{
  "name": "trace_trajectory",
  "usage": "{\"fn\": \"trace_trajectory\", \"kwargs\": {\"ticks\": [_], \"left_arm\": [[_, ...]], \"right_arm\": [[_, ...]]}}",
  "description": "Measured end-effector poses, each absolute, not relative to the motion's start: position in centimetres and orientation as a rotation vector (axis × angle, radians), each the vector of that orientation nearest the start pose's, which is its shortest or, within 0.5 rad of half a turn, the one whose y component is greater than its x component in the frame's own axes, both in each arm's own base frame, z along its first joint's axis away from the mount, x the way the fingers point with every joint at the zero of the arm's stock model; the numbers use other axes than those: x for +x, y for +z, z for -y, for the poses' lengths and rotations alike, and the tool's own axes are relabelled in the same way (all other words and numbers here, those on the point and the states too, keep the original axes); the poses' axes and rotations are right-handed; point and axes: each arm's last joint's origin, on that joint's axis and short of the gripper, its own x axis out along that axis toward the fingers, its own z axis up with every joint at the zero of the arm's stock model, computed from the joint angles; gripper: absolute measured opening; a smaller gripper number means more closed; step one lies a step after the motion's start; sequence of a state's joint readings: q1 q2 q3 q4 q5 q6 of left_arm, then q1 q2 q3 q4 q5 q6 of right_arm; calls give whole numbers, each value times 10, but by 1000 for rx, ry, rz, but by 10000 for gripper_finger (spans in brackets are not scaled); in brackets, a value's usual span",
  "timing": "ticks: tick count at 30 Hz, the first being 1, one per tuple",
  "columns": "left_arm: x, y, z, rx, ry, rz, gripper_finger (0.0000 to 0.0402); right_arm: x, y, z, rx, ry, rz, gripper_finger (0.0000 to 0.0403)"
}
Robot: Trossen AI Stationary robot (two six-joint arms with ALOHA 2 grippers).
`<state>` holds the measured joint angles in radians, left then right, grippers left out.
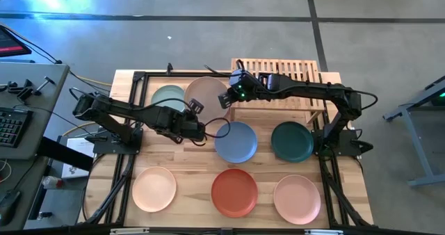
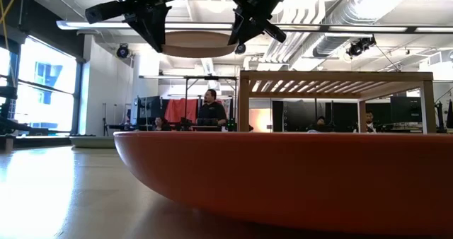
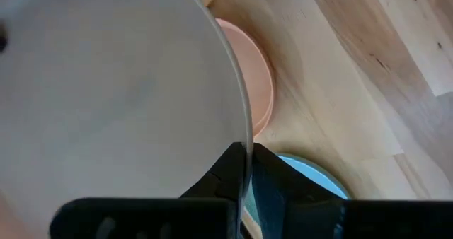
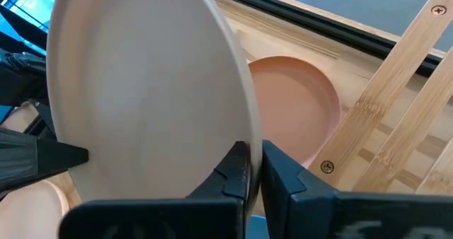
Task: Place and stack plates onto a shelf
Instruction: Put the white plate on the shelf
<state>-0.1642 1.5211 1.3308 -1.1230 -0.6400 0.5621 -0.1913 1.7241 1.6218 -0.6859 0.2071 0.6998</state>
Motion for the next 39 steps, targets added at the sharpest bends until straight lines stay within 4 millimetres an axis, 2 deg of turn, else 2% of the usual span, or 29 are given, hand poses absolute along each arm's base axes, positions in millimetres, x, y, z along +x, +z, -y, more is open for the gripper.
{"fn": "trace_trajectory", "kwargs": {"ticks": [4,9,18,24,29,35,39], "left_arm": [[282,290,28,885,18,-1320,19],[282,290,25,815,9,-1323,47],[282,290,27,663,122,-1297,105],[282,291,30,595,214,-1266,111],[277,296,26,614,340,-1244,109],[270,314,24,575,436,-1118,109],[264,325,22,563,464,-1056,109]], "right_arm": [[370,331,77,661,-634,-634,2],[370,330,77,669,-634,-634,1],[367,328,79,661,-669,-656,0],[361,329,92,665,-694,-668,0],[353,331,103,674,-718,-681,1],[346,332,113,684,-735,-702,1],[336,340,122,679,-728,-694,1]]}}
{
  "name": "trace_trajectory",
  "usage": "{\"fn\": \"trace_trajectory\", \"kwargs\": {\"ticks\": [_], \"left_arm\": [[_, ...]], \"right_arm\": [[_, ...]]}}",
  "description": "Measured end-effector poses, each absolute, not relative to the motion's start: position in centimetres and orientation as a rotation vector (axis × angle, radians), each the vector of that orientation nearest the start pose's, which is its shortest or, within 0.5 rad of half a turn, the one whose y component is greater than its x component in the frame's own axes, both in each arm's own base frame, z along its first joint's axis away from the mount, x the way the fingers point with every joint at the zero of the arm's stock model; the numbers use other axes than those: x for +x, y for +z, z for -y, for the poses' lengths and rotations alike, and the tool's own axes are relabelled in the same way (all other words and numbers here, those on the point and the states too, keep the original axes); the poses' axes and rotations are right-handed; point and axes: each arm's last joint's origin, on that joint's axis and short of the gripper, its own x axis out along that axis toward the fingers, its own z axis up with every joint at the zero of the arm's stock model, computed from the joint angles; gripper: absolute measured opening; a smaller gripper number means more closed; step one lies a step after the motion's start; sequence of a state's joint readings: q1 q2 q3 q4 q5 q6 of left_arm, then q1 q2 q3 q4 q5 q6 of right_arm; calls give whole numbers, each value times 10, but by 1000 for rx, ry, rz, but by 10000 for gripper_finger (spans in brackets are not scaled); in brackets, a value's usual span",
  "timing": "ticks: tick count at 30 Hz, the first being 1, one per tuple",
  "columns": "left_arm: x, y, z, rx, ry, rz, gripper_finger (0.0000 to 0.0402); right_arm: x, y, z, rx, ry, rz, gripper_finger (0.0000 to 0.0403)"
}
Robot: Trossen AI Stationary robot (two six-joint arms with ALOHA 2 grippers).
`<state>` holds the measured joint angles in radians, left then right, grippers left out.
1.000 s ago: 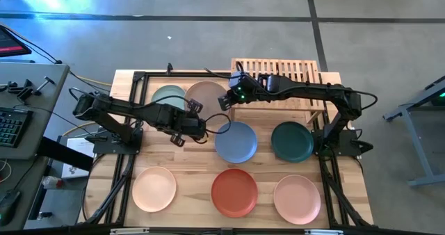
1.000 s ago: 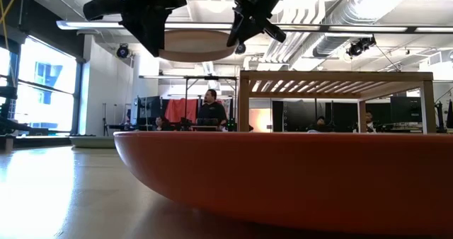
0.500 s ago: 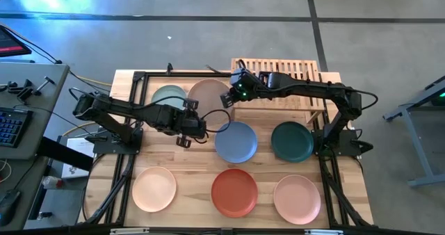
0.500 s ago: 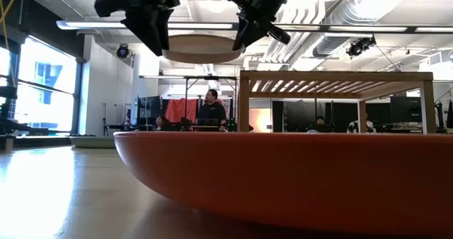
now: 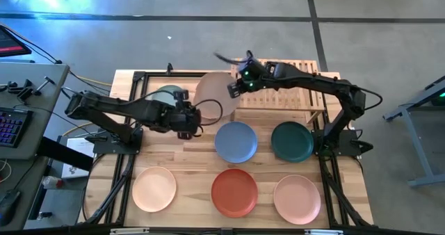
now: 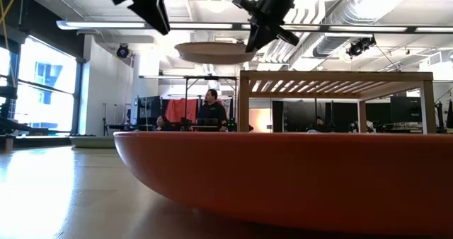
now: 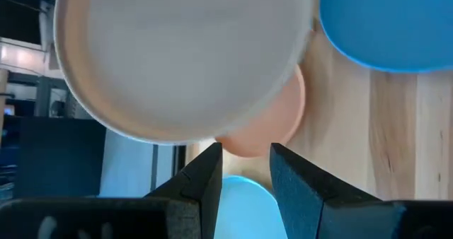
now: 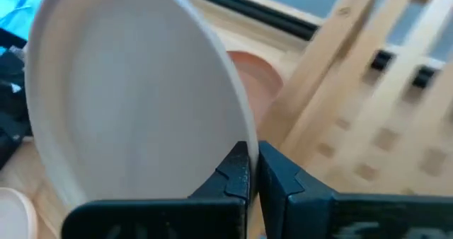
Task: Place and stack plates onto a shelf
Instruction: Put the white plate on the shelf
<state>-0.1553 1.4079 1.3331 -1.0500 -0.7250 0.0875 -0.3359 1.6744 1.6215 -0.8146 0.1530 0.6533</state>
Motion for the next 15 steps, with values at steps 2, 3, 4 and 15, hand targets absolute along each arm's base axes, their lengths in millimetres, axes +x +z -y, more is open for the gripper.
{"fn": "trace_trajectory", "kwargs": {"ticks": [2,3,4,15], "left_arm": [[262,329,19,551,477,-1038,109],[261,330,18,547,482,-1037,109],[261,330,16,542,489,-1037,109],[260,330,-6,414,581,-1041,108]], "right_arm": [[328,346,128,677,-733,-682,0],[323,349,131,671,-736,-682,0],[319,353,134,665,-732,-674,0],[265,371,182,701,-664,-686,0]]}}
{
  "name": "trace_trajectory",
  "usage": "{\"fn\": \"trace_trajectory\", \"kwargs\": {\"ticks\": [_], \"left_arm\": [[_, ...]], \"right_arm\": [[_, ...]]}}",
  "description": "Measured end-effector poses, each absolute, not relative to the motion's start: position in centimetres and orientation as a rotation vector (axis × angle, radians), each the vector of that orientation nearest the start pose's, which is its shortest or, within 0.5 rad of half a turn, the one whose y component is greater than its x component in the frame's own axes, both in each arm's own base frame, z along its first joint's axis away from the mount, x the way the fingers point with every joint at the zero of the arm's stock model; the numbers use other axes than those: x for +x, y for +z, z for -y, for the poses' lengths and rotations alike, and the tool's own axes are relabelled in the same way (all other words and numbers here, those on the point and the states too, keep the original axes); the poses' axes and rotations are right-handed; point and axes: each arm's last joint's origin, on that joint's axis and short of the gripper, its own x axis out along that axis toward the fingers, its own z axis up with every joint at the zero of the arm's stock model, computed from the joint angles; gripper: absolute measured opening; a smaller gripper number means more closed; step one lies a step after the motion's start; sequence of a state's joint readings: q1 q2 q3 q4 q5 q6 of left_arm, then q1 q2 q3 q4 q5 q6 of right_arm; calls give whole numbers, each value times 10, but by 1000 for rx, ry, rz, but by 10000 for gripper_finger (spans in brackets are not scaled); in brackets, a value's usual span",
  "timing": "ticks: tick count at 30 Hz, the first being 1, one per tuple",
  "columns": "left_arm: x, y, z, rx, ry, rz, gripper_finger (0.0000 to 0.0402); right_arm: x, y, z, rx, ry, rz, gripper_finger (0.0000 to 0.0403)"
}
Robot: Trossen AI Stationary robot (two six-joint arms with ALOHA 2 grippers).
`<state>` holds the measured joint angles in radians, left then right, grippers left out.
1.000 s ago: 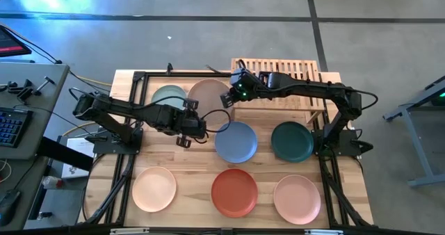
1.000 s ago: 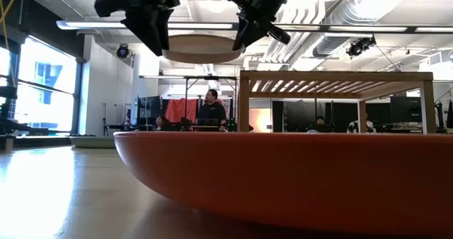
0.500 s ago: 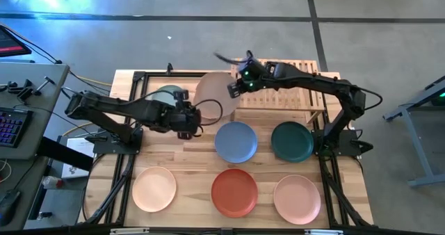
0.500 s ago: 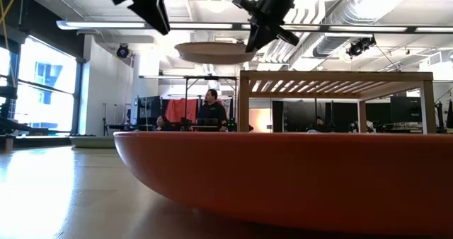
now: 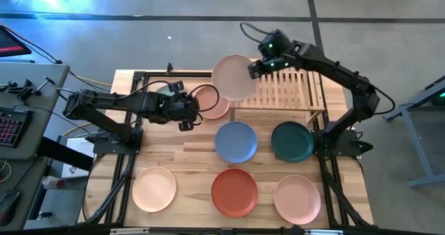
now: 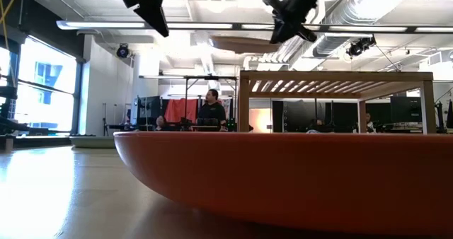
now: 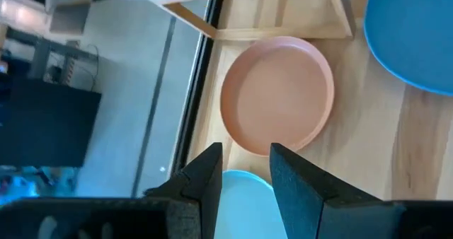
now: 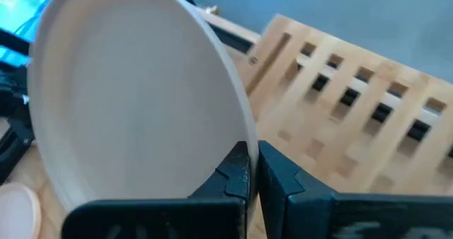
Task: Place and stack plates onto a shelf
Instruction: Put the white plate on the shelf
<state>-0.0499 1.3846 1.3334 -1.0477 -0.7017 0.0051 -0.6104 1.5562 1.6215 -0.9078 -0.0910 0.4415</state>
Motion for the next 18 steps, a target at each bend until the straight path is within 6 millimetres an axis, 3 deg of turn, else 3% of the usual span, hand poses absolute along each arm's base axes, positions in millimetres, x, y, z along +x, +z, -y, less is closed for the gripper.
{"fn": "trace_trajectory", "kwargs": {"ticks": [10,18], "left_arm": [[260,329,-20,288,593,-1048,108],[259,329,-32,264,635,-1054,108]], "right_arm": [[226,365,217,792,-637,-753,0],[217,357,225,802,-627,-816,0]]}}
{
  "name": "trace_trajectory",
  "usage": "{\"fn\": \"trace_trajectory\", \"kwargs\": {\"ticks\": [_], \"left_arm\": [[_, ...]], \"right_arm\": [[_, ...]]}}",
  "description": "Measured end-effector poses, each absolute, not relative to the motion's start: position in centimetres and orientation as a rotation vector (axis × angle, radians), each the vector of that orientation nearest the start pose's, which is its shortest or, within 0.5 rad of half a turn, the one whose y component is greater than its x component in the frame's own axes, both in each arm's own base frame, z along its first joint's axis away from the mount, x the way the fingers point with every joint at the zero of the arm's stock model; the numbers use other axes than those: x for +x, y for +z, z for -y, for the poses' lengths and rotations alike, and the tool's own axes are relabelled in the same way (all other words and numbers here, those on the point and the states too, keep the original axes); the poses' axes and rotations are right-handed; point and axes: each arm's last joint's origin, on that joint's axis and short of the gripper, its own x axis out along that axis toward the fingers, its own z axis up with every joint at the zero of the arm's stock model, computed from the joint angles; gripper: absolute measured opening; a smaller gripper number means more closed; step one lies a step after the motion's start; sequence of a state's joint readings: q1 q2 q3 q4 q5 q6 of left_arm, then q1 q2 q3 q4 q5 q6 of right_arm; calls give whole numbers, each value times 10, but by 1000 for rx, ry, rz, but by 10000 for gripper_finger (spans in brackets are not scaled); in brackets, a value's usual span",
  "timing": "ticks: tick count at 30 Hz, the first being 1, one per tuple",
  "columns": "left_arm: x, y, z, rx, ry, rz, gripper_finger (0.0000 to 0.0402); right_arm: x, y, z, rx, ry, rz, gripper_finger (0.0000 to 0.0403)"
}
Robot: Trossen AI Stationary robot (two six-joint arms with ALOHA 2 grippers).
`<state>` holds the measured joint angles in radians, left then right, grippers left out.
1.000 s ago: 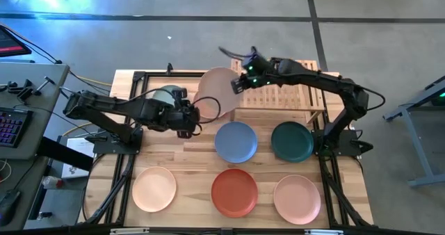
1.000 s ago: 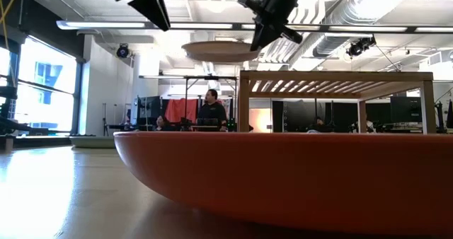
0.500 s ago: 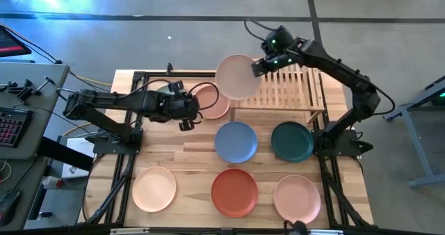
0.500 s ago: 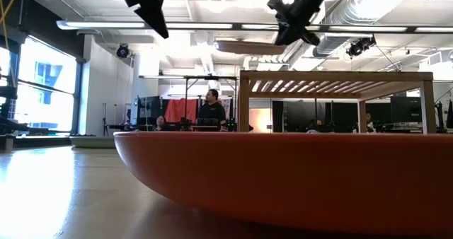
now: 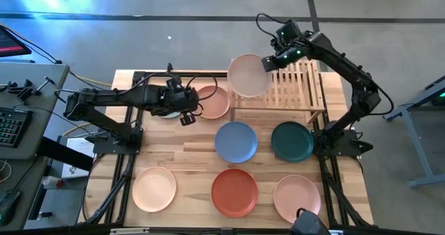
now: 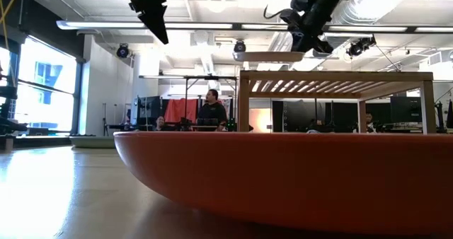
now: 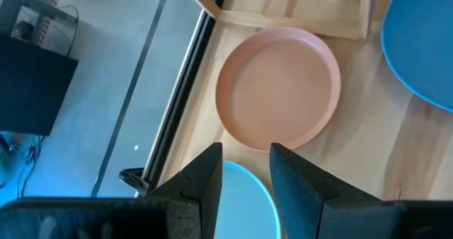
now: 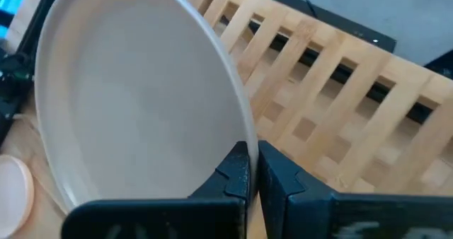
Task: Place and stack plates onto a shelf
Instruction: Put the white plate on the shelf
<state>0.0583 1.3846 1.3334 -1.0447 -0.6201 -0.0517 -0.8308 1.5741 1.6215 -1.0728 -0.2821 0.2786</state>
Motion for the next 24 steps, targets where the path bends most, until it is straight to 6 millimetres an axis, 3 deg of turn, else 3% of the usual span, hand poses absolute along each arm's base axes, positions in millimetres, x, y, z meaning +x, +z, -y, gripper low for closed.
{"fn": "trace_trajectory", "kwargs": {"ticks": [10,24], "left_arm": [[258,329,-41,220,661,-1054,108],[258,329,-43,208,672,-1053,108]], "right_arm": [[221,338,238,809,-542,-893,0],[217,328,245,808,-529,-961,0]]}}
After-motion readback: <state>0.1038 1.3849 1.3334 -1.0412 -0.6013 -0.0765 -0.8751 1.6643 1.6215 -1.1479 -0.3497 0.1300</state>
